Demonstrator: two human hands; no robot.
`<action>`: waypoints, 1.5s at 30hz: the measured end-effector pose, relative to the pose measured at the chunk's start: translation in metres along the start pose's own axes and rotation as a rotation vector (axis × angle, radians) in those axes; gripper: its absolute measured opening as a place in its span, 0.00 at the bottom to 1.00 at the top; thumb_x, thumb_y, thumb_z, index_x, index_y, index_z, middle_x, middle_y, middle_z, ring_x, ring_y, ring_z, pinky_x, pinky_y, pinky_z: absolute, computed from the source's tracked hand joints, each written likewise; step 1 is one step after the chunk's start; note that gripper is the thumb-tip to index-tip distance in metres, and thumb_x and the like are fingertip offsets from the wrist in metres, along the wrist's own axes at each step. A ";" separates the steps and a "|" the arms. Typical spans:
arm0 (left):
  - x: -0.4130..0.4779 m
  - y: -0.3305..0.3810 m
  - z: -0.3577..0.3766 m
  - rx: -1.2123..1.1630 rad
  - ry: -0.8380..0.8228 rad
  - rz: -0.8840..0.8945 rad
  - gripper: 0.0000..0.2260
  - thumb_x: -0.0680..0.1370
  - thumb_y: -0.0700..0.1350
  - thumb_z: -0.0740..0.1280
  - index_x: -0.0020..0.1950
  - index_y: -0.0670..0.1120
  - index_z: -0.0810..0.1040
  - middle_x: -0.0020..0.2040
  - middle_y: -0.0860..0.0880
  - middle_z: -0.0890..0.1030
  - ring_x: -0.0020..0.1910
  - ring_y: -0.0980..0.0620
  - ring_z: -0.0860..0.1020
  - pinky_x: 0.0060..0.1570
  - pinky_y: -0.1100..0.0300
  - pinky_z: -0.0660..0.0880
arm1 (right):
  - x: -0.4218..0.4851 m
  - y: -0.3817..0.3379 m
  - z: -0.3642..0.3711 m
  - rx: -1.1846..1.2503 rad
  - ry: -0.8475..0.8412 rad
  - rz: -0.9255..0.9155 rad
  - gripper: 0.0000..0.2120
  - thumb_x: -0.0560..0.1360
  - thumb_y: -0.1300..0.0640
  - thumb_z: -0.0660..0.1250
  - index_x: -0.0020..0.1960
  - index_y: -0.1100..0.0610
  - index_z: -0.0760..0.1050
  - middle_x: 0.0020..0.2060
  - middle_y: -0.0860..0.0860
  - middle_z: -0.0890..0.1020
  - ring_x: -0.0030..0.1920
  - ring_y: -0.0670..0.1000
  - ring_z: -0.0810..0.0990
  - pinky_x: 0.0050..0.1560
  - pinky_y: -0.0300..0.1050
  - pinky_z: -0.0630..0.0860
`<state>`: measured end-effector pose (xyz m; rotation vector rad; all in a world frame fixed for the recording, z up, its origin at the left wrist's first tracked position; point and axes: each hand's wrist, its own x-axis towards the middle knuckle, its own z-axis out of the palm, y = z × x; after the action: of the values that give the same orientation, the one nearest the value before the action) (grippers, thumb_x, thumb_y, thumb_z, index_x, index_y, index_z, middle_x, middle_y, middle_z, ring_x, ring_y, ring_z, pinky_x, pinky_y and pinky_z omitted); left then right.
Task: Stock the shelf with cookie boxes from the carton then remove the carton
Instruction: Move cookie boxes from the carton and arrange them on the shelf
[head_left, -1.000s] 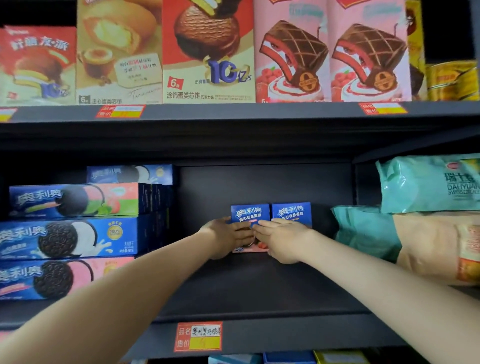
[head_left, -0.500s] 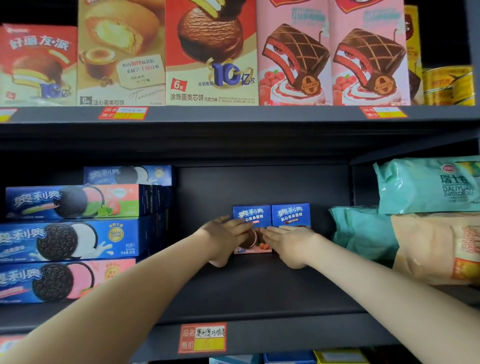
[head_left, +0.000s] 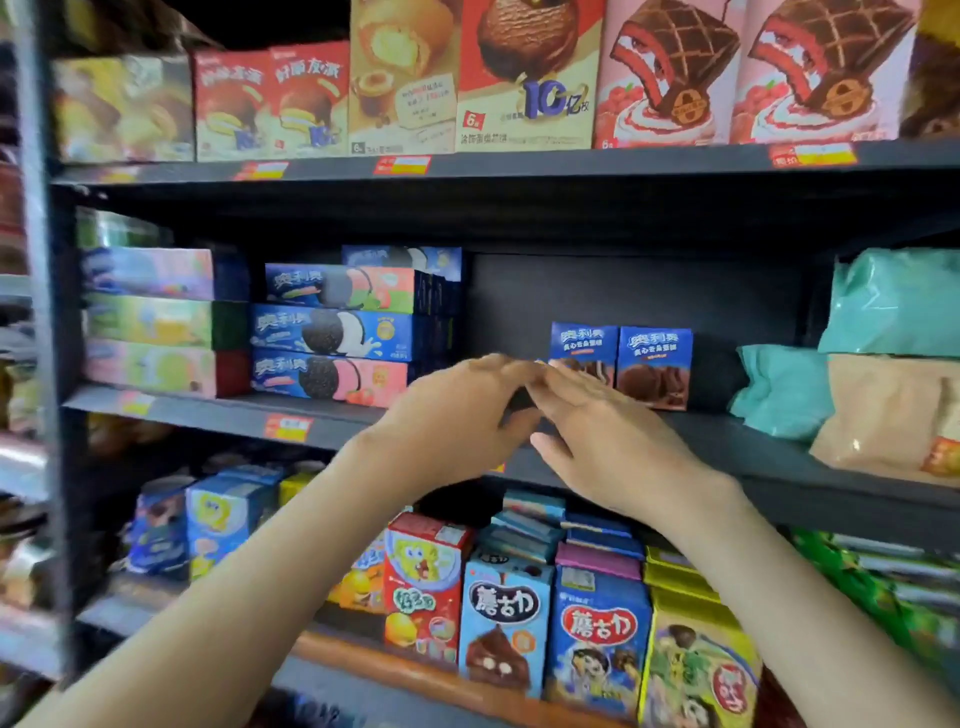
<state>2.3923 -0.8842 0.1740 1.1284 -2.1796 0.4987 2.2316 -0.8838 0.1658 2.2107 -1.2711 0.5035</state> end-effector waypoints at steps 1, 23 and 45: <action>-0.025 0.004 -0.004 -0.022 0.059 -0.042 0.19 0.78 0.54 0.59 0.68 0.54 0.69 0.64 0.53 0.75 0.61 0.50 0.75 0.55 0.52 0.75 | -0.010 -0.016 0.002 0.032 0.054 -0.042 0.27 0.79 0.51 0.58 0.76 0.59 0.59 0.76 0.53 0.60 0.76 0.50 0.56 0.74 0.40 0.49; -0.616 -0.075 0.108 -0.118 -0.381 -1.633 0.11 0.78 0.48 0.60 0.53 0.44 0.78 0.50 0.43 0.83 0.52 0.43 0.80 0.50 0.54 0.75 | -0.148 -0.469 0.294 0.654 -0.985 -0.474 0.17 0.77 0.49 0.60 0.60 0.58 0.74 0.58 0.55 0.77 0.60 0.57 0.75 0.55 0.49 0.74; -1.057 -0.035 0.492 -0.397 -0.412 -2.355 0.16 0.78 0.42 0.59 0.66 0.44 0.71 0.62 0.46 0.78 0.62 0.48 0.74 0.62 0.56 0.70 | -0.486 -0.717 0.823 0.569 -1.396 -0.927 0.36 0.77 0.56 0.64 0.78 0.56 0.48 0.76 0.53 0.56 0.75 0.54 0.56 0.71 0.50 0.60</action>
<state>2.7090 -0.5673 -0.9032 2.4505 0.0558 -1.1456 2.6643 -0.7674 -0.9417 3.3434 -0.3131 -1.4016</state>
